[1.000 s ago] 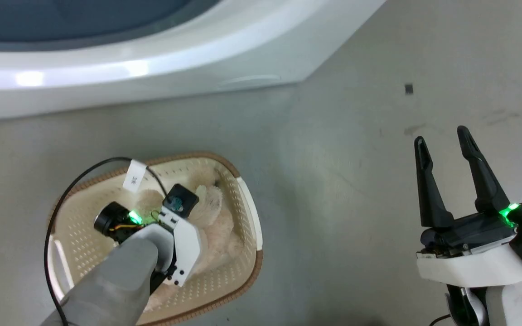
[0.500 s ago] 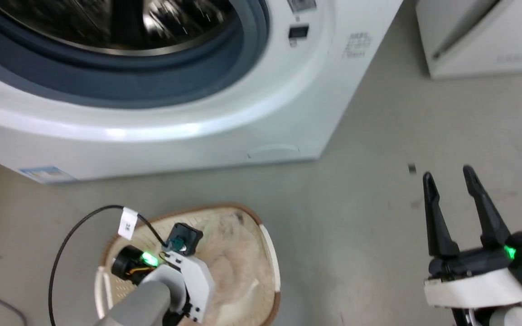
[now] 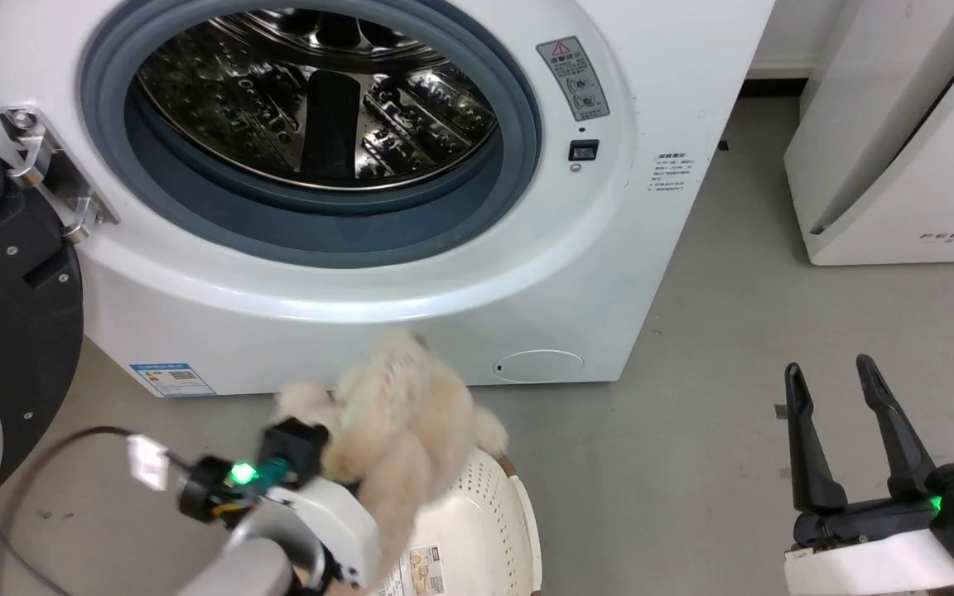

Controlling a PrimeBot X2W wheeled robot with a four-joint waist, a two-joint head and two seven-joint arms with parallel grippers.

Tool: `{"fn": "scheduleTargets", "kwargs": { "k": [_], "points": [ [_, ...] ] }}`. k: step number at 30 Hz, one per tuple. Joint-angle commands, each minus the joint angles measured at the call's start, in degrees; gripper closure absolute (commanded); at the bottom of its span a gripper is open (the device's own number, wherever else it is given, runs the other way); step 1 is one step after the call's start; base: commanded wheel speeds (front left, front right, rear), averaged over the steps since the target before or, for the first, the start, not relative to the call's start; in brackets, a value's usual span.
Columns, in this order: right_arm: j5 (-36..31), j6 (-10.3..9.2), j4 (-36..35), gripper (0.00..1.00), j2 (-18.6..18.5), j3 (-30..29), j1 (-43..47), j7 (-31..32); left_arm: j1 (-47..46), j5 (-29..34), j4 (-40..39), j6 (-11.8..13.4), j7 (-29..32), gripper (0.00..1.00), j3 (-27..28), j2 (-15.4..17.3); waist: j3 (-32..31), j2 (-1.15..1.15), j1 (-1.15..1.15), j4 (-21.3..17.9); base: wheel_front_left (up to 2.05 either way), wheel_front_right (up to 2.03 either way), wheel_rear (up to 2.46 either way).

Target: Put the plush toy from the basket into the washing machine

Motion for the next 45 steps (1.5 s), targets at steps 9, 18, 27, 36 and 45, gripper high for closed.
{"fn": "scheduleTargets", "kwargs": {
  "k": [9,18,27,36,45],
  "points": [
    [-0.2,-0.05,-1.5,0.0,0.0,0.6,0.0,-0.2,2.5,5.4,-19.8,3.1,-0.4,1.0,14.8,3.3,3.1,0.0,0.01,-1.5,0.0,0.0,0.0],
    [-0.6,-0.05,-4.3,0.0,0.0,1.7,-3.5,-0.2,-6.4,7.9,-26.1,0.7,-0.4,1.0,26.7,5.1,12.8,0.0,0.01,-4.6,0.0,0.0,0.0],
    [0.9,-0.05,-7.0,0.0,0.0,2.7,-7.5,-0.2,-25.2,8.2,-20.0,-2.2,2.3,1.0,30.4,9.4,25.0,0.0,0.01,-8.4,0.0,0.0,0.0],
    [2.9,-0.05,-8.9,0.0,0.0,4.2,-11.1,-0.2,-52.4,12.2,-4.8,-5.5,7.0,1.0,29.1,12.3,35.7,0.0,0.01,-11.8,0.0,0.0,0.0],
    [3.6,-0.05,-9.4,0.0,0.0,5.4,-12.6,-0.2,-64.6,15.7,11.4,-8.9,7.3,1.0,24.6,11.8,39.1,0.0,0.01,-13.4,0.0,0.0,0.0]
  ]
}}
